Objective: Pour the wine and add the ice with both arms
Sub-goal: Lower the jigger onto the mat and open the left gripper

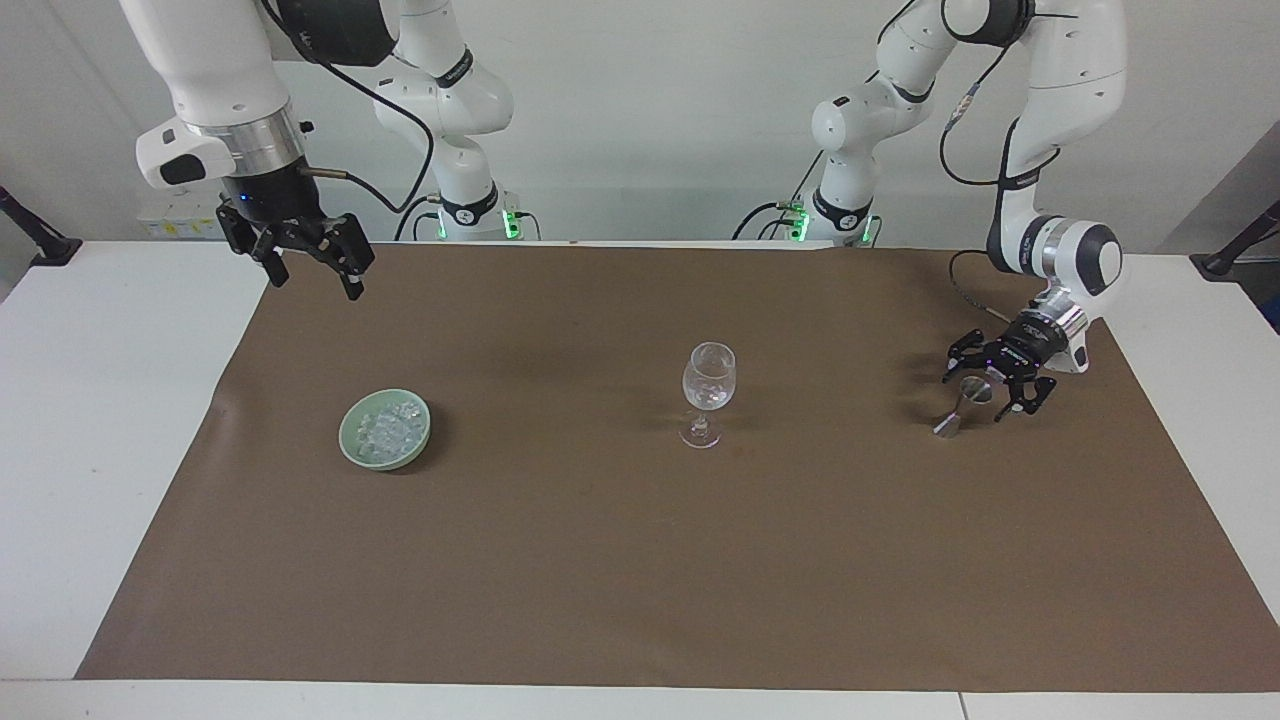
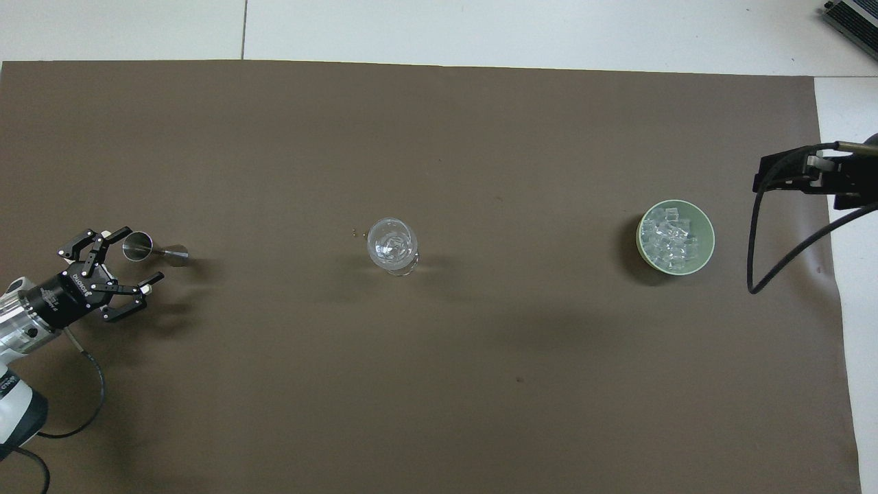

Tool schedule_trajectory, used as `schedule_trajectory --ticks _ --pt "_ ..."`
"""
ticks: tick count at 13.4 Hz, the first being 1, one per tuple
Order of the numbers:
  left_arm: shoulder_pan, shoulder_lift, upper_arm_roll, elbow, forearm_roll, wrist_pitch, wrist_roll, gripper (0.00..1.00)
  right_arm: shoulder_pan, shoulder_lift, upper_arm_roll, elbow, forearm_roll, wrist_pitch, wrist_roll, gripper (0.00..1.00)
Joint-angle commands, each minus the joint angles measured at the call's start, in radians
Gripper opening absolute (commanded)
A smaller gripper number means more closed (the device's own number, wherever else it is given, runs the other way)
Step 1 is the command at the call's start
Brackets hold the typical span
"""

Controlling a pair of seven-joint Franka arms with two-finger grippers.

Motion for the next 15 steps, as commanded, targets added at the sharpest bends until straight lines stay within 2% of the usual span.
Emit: schedule_trajectory --ticks 1,4,9,13,15 --pt "0.023 -0.021 -0.004 -0.016 -0.012 -0.047 0.014 1.00 -0.014 -0.012 -0.002 0.002 0.021 -0.037 -0.036 1.00" --pt "0.024 -0.037 -0.004 -0.012 -0.018 -0.062 0.000 1.00 -0.023 -0.053 -0.013 -0.072 0.020 -0.023 -0.042 1.00" --pt "0.024 -0.076 -0.004 -0.012 -0.019 -0.067 -0.020 1.00 -0.023 -0.052 -0.026 -0.050 0.001 -0.099 -0.099 1.00" --pt "0.003 -0.142 -0.004 -0.004 -0.019 -0.050 -0.092 1.00 -0.018 -0.055 -0.026 -0.059 0.015 -0.100 -0.081 1.00" --pt "-0.040 -0.199 -0.005 0.008 -0.019 0.015 -0.126 1.00 -0.014 -0.056 -0.025 -0.064 0.017 -0.100 -0.059 1.00"
